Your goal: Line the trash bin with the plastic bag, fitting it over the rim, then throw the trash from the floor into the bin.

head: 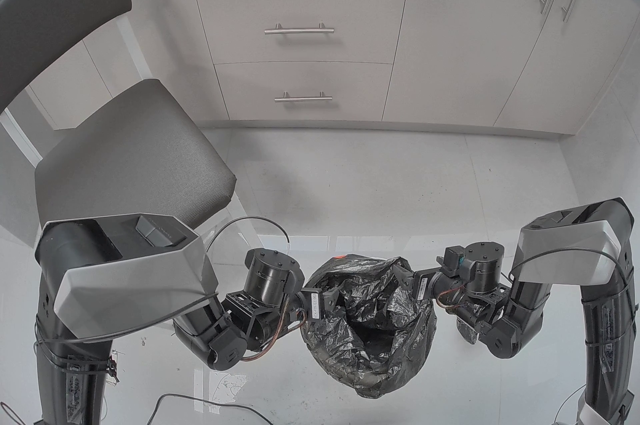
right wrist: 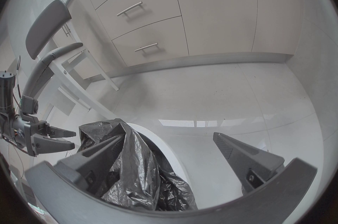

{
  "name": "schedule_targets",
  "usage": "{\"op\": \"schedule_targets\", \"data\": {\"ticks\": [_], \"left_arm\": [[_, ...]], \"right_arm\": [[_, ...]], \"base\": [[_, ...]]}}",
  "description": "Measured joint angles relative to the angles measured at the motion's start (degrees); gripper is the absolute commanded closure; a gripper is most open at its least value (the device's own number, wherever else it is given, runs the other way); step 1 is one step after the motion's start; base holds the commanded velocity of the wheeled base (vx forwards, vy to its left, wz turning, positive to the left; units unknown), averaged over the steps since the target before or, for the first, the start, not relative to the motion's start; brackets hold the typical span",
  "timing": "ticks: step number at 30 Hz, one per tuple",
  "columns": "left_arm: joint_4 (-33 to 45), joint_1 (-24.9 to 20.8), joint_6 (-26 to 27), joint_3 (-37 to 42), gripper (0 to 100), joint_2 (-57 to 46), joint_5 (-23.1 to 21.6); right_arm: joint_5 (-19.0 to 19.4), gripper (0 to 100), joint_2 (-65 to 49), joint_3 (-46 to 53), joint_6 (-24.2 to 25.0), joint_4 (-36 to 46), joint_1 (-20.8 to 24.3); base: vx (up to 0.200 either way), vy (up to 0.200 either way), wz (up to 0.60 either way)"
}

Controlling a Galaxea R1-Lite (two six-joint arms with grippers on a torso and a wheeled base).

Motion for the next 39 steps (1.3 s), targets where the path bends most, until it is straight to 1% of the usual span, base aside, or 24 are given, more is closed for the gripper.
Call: {"op": "schedule_targets", "data": {"ticks": [5, 10, 27, 33, 39], "left_arm": [[0.48, 0.68, 0.09, -1.79, 0, 0.33, 1.45], [0.74, 1.21, 0.11, -3.25, 0, 0.44, 1.56], [0.63, 1.43, 0.00, -3.69, 0, 1.62, 1.56], [0.55, 1.32, -0.24, -3.60, 0, 1.71, 1.54], [0.39, 1.32, -0.35, -3.51, 0, 1.68, 1.54]], "right_arm": [[-0.32, 0, 0.55, -1.46, 0.04, -0.22, -1.05], [-0.78, 0, 1.18, -3.83, 0.26, -0.22, -2.86], [-0.79, 0, 3.39, -6.81, 0.26, -0.62, -5.97], [-0.44, 0, 1.88, -4.79, 0.28, -1.52, -5.34], [0.85, 0, -3.10, 3.06, 0.41, -2.86, -1.54]], "base": [[0.000, 0.000, 0.00], [0.000, 0.000, 0.00], [0.000, 0.000, 0.00], [0.000, 0.000, 0.00], [0.000, 0.000, 0.00]]}}
